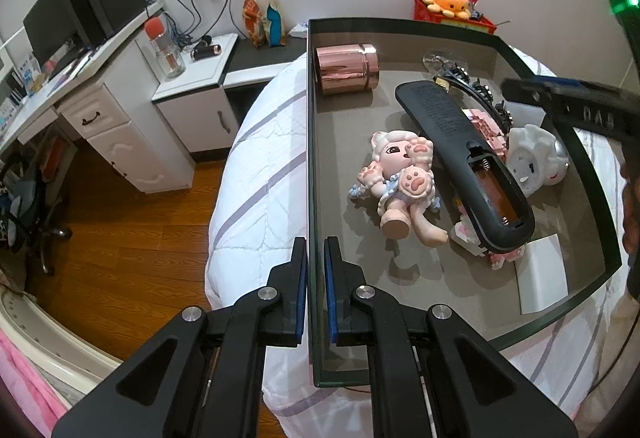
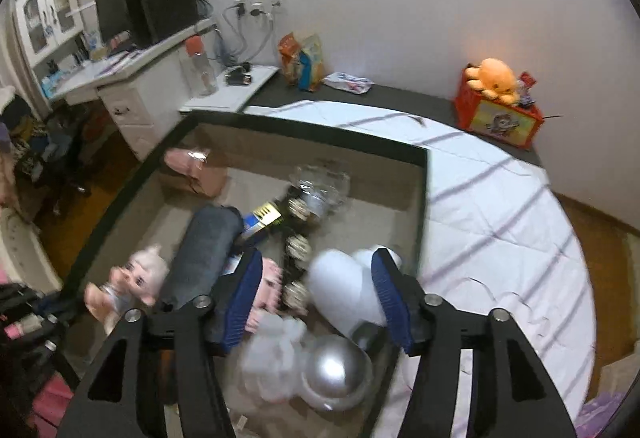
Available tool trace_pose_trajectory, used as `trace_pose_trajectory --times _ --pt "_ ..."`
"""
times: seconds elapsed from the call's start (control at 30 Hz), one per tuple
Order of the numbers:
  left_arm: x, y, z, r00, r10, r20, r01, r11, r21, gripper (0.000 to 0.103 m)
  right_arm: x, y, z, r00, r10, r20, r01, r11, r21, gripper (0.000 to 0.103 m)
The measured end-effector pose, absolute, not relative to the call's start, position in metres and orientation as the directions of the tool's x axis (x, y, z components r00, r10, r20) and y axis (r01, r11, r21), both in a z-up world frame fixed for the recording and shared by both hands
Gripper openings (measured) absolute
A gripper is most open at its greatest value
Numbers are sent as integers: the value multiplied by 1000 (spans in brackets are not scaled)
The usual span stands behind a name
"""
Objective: Organize rigid objects
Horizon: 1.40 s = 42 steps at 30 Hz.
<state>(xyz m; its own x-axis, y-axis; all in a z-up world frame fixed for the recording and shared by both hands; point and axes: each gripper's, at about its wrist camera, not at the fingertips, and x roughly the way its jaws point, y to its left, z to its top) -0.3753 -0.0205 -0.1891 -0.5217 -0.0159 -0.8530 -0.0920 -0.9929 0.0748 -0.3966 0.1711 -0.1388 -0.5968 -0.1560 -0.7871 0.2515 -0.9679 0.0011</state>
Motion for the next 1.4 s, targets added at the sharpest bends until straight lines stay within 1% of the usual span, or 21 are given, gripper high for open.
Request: trace_pose_trajectory --times 0.07,0.23,0.67,0.87,0.93,1.0,1.03,1.17,1.23,1.33,1.4 --pt "-375 -20 -189 -522 -15 -853 -93 -993 74 8 -393 170 -142 -591 -99 -800 246 -967 -62 59" --pt "-373 -20 -188 -520 -14 -854 -94 -993 74 9 -373 165 -143 -597 -84 -798 286 -952 -113 59" --pt "-370 -19 -187 -520 -15 -854 -94 -993 74 10 -344 167 -138 -572 -119 -812 309 -948 -78 59" --pt "-370 -19 -186 -519 -11 -855 -92 -993 69 10 -336 180 -134 -619 -165 -768 279 -960 -18 60" --pt "-370 -20 -185 -521 -8 -854 -89 -994 63 10 -330 188 -127 -647 -165 -744 251 -968 -4 62" --pt "-369 -18 -184 -524 -9 -852 -89 -994 65 10 -325 192 -123 -661 -163 -733 231 -973 8 74" --pt "-368 -17 -182 -529 -10 -849 -87 -994 66 10 -322 193 -121 -667 -163 -727 229 -973 9 75" --pt "-365 -16 -175 -542 -19 -840 -82 -994 76 10 -314 194 -116 -674 -203 -711 241 -969 49 76" --pt "-362 -16 -172 -547 -20 -837 -80 -994 76 10 -309 193 -116 -680 -214 -701 238 -969 66 79" --pt "-356 -14 -165 -565 -26 -825 -79 -993 85 13 -299 191 -115 -690 -214 -691 232 -970 69 80" --pt "-352 -12 -160 -571 -35 -820 -75 -993 94 13 -295 191 -115 -687 -217 -693 228 -971 78 80"
